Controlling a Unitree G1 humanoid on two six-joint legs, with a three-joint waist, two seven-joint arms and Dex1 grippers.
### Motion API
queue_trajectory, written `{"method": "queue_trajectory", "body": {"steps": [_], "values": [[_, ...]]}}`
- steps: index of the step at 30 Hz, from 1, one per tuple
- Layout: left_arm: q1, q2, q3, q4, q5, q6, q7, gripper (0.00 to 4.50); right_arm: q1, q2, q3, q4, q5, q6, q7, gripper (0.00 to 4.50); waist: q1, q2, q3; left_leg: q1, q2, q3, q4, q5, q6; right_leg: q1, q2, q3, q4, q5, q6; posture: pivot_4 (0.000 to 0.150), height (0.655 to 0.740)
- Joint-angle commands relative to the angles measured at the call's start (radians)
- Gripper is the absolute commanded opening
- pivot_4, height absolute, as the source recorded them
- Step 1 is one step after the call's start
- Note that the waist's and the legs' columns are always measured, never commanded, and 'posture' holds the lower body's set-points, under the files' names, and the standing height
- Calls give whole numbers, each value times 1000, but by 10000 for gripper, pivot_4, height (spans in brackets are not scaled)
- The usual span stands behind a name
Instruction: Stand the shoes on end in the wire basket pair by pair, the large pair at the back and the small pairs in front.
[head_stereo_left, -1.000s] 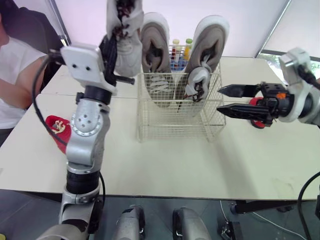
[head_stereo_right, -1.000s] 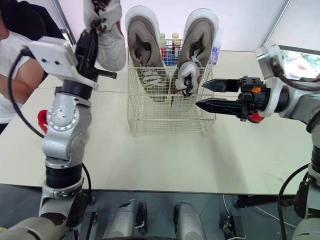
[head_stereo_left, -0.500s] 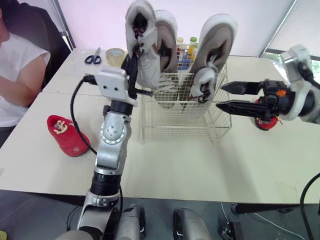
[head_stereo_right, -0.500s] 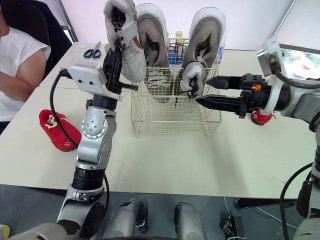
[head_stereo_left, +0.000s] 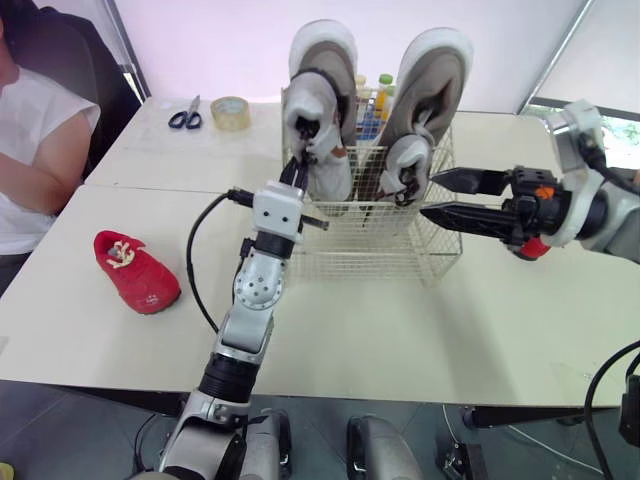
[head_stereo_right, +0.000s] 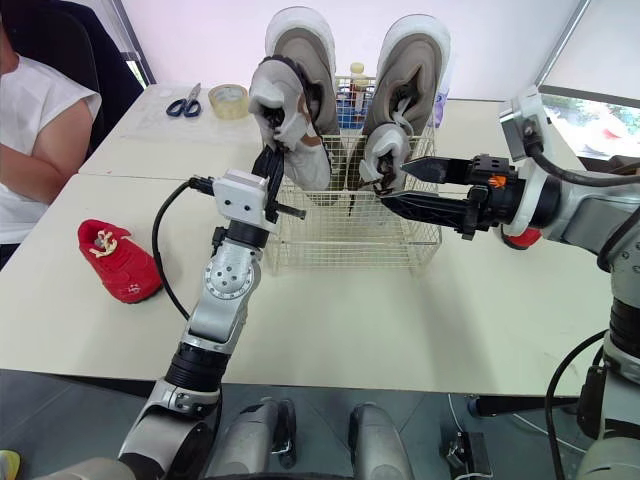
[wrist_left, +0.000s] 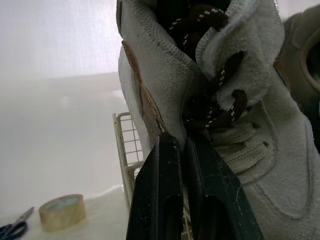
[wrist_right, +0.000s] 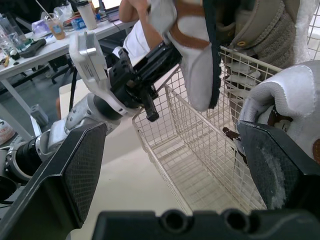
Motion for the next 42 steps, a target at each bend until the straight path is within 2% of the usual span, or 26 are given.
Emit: {"method": "queue_trajectory", "body": {"steps": [1,12,15,20,24,29,32,36,39,42], "values": [[19,9,-37,-11,42,-13,-18,365,4,3,-38,-21,16,-27,-7,45000,0,1,0,0,0,0,0,0,0,0,0,0,0,0,0,1500,7400],[131,-22,-8,-129,-86,144,-91,365,37,46,-31,-30,9,-76,-32,45000,-3,9,-5,2,0,3,0,-1,0,1,-6,-5,0,0,0,1500,7400],[163,-24,12,-173,-127,198,-100,9639,51,56,-24,-31,4,-91,-32,45000,-4,10,-6,3,0,3,0,-1,1,1,-6,-6,0,0,0,1500,7400],[211,14,13,-306,-206,349,-169,33380,62,68,-8,-19,-7,-110,-26,45000,-12,10,-6,4,0,3,0,-1,1,1,-5,-7,0,0,0,1500,7400],[249,89,6,-448,-244,513,-237,33380,63,89,12,-6,-27,-132,-25,45000,-29,10,-6,4,1,3,-1,-1,0,1,-5,-8,1,1,0,1500,7400],[249,191,82,-600,-295,665,-280,33380,69,112,23,10,-48,-155,-24,45000,-33,11,-6,3,2,3,-1,-1,0,0,-5,-8,1,1,0,1500,7400],[212,249,147,-682,-367,765,-310,33380,74,124,5,47,-67,-180,-29,45000,-31,11,-6,3,2,3,-1,-1,0,-1,-5,-9,1,1,1,1500,7400],[184,347,228,-764,-495,866,-394,44812,75,137,-13,107,-95,-216,-50,45000,-28,11,-6,1,1,3,-1,-1,0,-1,-7,-10,-1,1,0,1500,7400],[200,409,242,-770,-447,887,-372,44812,84,90,-46,181,-158,-276,-39,45000,-24,11,-6,0,-3,5,-4,-1,0,-3,-11,-10,-2,1,1,1500,7400],[202,408,321,-742,-433,902,-302,44812,61,48,-97,265,-198,-320,-50,45000,-24,11,-6,-1,-4,5,-5,-1,1,-3,-12,-11,-4,1,1,1500,7400]]}}
